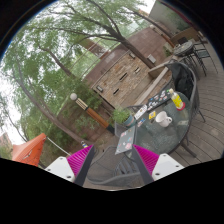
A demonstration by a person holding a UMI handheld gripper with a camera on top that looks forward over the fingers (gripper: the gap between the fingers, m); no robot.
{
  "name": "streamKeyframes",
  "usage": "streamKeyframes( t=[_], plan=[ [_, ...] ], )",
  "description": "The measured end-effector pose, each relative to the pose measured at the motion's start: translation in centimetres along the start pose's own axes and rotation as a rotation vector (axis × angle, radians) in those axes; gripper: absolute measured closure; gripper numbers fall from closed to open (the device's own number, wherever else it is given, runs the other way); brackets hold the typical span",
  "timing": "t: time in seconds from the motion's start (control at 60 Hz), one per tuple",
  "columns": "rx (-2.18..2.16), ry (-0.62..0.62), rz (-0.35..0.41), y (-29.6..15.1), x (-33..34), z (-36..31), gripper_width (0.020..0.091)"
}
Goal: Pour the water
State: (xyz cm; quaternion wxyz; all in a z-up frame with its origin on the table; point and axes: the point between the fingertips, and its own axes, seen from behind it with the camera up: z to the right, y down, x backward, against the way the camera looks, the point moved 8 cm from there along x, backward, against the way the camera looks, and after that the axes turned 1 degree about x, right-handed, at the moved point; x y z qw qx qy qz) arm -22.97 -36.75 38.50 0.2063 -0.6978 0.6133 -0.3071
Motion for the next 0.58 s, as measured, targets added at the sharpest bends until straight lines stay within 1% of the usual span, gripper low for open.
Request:
streamKeyframes(
  t=[0.033,0.117,0.267,0.317,0.383,0.5,0.533,0.583],
  plan=[
    [0.026,0.027,0.002,-0.5,1.2,1.4,0.0263],
    [0.100,0.137,0.043,-3.3,3.0,5.3,0.0263],
    [0.117,0.229,0.072,-9.2,8.3,12.0,0.0268],
    [0.120,0.242,0.082,-11.1,9.9,13.8,0.0266],
    [0.136,0.225,0.071,-13.2,11.8,15.6,0.0268],
    [0.046,0.137,0.085,-17.1,14.5,17.8,0.0269],
    [0.008,0.097,0.084,-18.0,15.1,18.0,0.0269],
    [-0.059,0.002,0.091,-19.3,15.8,17.6,0.0266]
  ],
)
